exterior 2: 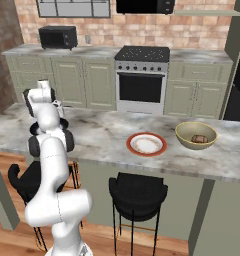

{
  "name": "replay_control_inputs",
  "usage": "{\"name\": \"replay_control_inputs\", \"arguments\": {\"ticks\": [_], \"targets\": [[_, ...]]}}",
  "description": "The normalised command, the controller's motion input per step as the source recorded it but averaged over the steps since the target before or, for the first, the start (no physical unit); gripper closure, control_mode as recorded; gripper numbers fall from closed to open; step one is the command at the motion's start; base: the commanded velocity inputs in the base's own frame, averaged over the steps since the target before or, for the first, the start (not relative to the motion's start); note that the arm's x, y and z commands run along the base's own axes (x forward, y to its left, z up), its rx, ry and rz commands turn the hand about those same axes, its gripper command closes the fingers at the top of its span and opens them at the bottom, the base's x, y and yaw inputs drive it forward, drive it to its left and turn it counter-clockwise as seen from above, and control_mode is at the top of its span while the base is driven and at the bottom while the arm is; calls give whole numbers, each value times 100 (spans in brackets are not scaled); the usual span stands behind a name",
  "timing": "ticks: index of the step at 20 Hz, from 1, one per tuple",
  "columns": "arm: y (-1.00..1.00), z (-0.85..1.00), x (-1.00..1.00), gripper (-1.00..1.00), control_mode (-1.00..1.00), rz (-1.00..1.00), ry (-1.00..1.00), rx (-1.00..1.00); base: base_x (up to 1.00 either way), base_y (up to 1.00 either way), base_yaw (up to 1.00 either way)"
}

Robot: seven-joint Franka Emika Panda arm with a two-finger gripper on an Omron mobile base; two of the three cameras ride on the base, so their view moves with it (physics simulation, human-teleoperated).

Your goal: Pick the chicken drumstick and potato from their plates and place them in the bowl. Then put the bowl in the fridge.

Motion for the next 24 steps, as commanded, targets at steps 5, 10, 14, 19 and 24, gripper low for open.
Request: {"name": "replay_control_inputs", "arguments": {"ticks": [5,10,14,19,24], "targets": [[-39,41,-21,100,-100,0,0,7,0,0,0],[-53,34,-32,100,-100,0,0,1,0,0,0],[-63,31,-39,100,-100,0,0,0,0,0,0],[-64,28,-36,100,-100,-3,0,0,0,0,0],[-66,22,-42,100,-100,-5,0,0,0,0,0]]}}
